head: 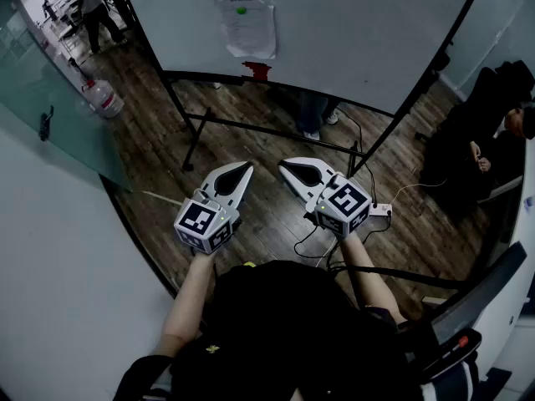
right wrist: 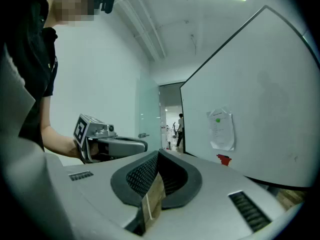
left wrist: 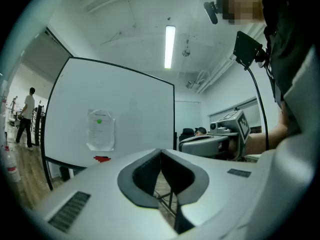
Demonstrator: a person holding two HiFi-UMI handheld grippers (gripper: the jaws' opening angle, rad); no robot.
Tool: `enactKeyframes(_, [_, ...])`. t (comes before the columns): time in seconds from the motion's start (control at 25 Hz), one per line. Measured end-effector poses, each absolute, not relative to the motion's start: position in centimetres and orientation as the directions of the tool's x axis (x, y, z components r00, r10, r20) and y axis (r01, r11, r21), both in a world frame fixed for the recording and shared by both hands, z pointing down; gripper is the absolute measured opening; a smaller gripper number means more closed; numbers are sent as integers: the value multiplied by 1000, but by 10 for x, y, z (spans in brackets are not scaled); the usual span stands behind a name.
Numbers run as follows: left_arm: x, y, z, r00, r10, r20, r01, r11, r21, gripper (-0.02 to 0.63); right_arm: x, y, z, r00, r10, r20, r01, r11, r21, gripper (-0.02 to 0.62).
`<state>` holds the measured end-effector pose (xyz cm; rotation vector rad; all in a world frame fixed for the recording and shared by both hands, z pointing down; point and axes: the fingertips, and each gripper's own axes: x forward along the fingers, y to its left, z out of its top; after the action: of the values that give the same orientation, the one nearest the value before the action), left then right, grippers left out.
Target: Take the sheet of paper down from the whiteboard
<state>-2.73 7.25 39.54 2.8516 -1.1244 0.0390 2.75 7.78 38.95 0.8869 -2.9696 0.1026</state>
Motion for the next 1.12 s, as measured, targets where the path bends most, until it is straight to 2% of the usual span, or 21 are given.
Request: enactKeyframes(1.12, [1,77,401,689,-723,48,-724,-686,64,26,48,79,392,-868,-490,79,-493,870,-22,2])
